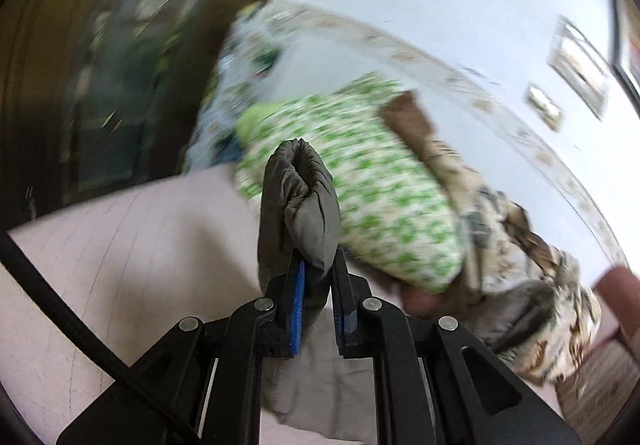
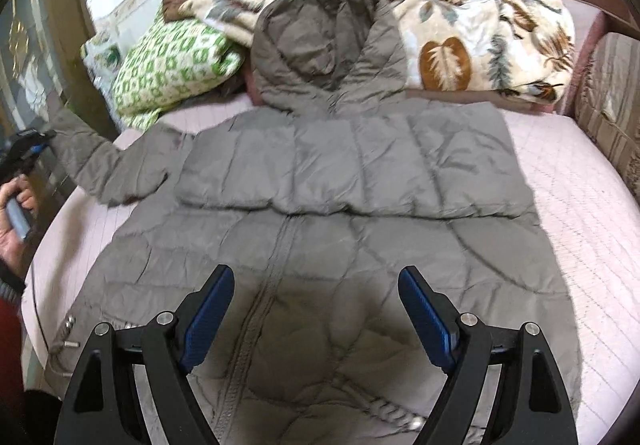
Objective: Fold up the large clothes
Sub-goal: 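Lift the sleeve with the left gripper, lay it across the body, release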
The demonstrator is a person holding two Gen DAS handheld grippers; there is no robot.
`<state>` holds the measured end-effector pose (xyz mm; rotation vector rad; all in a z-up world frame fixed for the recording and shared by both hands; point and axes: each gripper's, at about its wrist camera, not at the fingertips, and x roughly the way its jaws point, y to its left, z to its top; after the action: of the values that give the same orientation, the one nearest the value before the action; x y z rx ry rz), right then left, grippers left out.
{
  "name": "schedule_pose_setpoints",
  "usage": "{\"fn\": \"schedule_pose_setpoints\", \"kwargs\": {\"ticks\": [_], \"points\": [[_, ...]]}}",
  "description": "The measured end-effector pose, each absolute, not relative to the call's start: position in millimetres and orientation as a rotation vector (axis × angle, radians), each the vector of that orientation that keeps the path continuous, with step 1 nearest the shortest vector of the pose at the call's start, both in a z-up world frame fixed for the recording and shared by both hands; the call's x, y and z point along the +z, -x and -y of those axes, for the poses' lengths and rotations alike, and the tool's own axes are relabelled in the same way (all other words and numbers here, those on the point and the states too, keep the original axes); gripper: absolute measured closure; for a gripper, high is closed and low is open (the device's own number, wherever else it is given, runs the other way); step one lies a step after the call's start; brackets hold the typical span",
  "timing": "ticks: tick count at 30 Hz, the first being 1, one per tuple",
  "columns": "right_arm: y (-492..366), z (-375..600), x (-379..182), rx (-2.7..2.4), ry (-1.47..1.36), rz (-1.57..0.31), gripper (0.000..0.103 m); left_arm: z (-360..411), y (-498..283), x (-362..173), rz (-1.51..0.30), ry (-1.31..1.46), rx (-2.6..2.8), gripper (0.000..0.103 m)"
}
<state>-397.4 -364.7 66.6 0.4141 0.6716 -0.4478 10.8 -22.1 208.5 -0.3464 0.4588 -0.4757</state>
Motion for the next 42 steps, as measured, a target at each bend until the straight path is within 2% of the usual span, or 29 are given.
{"fn": "schedule_pose_setpoints", "kwargs": {"ticks": [8,13,18,29,42], "points": [[432,392,85,-0.502,-0.496,-0.587,0.015,88,44,315,-0.358,0.259,-0.623,0.091],[460,413,98,-0.558,-0.537,-0.514,0.015,133,88,349,-0.341,0.221,-0.731,0.091],[487,439,97,-0.61,-0.609,-0.464,0.015,193,132,350,-0.35,0.129,-0.804,0.091],[526,465,97,-0.639,-0.667,-0.411,0.015,317,213,278,-0.481,-0.015,-0.948,0.091],[534,473,98,-0.635,-0.697,-0.393,0.015,415,272,113,-0.749,-0.249,-0.99,0.09]]}}
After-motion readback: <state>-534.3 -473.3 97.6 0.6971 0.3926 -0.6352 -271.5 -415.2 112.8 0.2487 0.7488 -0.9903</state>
